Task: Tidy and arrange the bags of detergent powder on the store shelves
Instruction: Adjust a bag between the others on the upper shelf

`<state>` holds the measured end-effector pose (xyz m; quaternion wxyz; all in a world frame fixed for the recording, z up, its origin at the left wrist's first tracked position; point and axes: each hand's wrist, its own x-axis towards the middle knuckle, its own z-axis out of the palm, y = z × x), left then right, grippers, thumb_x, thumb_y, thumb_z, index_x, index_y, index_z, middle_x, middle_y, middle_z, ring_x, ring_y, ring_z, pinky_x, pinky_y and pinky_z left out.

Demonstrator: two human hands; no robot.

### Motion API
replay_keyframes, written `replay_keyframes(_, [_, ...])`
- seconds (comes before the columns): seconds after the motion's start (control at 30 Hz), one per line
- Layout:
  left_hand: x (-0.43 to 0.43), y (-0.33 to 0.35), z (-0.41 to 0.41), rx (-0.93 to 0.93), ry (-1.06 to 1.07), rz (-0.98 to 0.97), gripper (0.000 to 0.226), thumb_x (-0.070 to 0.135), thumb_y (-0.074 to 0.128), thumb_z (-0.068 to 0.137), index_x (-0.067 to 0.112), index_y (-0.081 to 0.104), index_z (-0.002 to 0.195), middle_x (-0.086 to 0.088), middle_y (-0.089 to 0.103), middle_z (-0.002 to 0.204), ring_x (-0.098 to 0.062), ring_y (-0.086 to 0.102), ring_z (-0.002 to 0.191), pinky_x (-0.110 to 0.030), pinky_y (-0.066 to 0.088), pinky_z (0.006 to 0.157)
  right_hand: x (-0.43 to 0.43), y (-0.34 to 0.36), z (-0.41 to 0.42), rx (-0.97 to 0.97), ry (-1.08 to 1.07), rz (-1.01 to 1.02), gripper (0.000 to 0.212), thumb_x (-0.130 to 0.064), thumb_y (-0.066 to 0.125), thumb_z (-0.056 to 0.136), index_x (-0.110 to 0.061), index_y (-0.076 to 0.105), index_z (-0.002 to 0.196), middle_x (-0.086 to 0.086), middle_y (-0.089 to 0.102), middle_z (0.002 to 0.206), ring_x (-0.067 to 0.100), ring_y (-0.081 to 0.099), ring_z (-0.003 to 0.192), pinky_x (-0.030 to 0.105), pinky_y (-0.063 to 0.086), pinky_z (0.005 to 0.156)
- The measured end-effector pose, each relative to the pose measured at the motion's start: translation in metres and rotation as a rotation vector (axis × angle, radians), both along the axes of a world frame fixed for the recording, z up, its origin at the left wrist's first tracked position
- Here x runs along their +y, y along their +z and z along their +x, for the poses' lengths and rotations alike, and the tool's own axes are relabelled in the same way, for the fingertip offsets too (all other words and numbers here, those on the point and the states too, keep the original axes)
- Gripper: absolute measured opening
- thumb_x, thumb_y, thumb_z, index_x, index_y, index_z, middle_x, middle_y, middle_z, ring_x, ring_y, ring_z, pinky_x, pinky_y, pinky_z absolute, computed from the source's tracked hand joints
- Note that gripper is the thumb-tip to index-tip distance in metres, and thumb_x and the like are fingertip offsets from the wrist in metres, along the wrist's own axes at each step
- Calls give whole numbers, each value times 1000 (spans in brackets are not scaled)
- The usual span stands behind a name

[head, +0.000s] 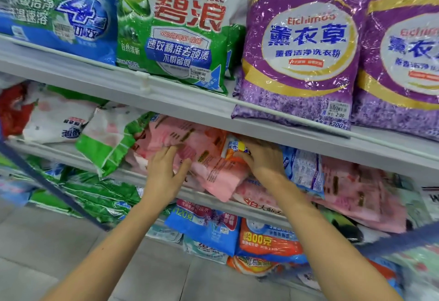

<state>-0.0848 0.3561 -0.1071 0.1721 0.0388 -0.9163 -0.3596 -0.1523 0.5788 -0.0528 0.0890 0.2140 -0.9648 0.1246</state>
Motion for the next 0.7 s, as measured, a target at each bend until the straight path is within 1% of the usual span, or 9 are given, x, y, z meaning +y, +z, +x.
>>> replay_keyframes(0.13, [4, 3, 1, 64, 11, -61, 63, 53, 44, 82, 1, 62, 113, -14, 65, 102, -32, 59, 96, -44, 43, 86, 31, 17, 26, 134, 116, -118, 41, -34, 67, 79, -16, 67, 116, 9, 71, 106, 30, 66, 97, 37, 51, 80])
replay_keyframes(0.27, [10, 5, 2, -96, 69, -330, 93, 79, 37, 60, 10, 61, 117, -9, 60, 114, -30, 51, 113, -43, 26, 95, 57, 24, 54, -12, 89, -317, 37, -21, 75, 75, -13, 70, 111, 1, 70, 108, 9, 63, 99, 38, 51, 91])
replay_keyframes(0.33, [16, 10, 2, -124, 92, -332, 100, 85, 44, 54, 13, 57, 123, -9, 56, 123, -31, 42, 125, -44, 22, 99, 68, 30, 68, -153, 96, -488, 35, -28, 74, 77, -19, 70, 111, -6, 70, 109, 3, 62, 102, 41, 51, 90])
replay_keyframes(0.4, [28, 16, 5, -141, 78, -314, 102, 80, 61, 57, 13, 48, 133, -9, 49, 135, -29, 31, 133, -44, 20, 105, 74, 42, 84, -294, 163, -670, 33, -51, 66, 78, -30, 71, 103, -16, 71, 99, 1, 65, 94, 29, 53, 82])
replay_keyframes(0.43, [36, 18, 9, -136, 52, -283, 108, 76, 66, 56, 12, 42, 139, -10, 45, 139, -29, 29, 135, -43, 19, 106, 74, 48, 94, -334, 197, -752, 27, -57, 60, 79, -37, 72, 93, -22, 70, 88, -5, 63, 84, 18, 50, 75])
replay_keyframes(0.5, [48, 22, 20, -102, -2, -138, 129, 78, 67, 45, 11, 26, 147, -14, 43, 141, -30, 33, 131, -44, 24, 105, 73, 60, 113, -369, 230, -882, 21, -47, 53, 82, -41, 69, 70, -26, 63, 67, -11, 55, 65, 6, 42, 62])
replay_keyframes(0.6, [61, 30, 43, -41, -87, 145, 139, 80, 68, 43, 25, 0, 151, -7, 41, 142, -25, 38, 126, -43, 32, 105, 84, 61, 128, -355, 178, -1091, 42, -16, 47, 91, -36, 72, 64, -20, 65, 64, -7, 56, 61, 12, 46, 58])
replay_keyframes(0.63, [66, 33, 50, -36, -107, 280, 135, 72, 73, 49, 29, -5, 150, 0, 38, 142, -19, 37, 127, -39, 31, 106, 86, 65, 133, -339, 142, -1178, 40, -17, 49, 90, -35, 73, 64, -16, 67, 65, -4, 60, 61, 13, 48, 57])
replay_keyframes(0.7, [79, 45, 66, -124, -120, 560, 120, 40, 80, 66, 28, -4, 150, 11, 37, 132, -8, 37, 122, -26, 29, 104, 88, 76, 142, -338, 122, -1346, 23, -43, 59, 76, -32, 73, 62, -12, 68, 60, -3, 61, 56, 13, 48, 52])
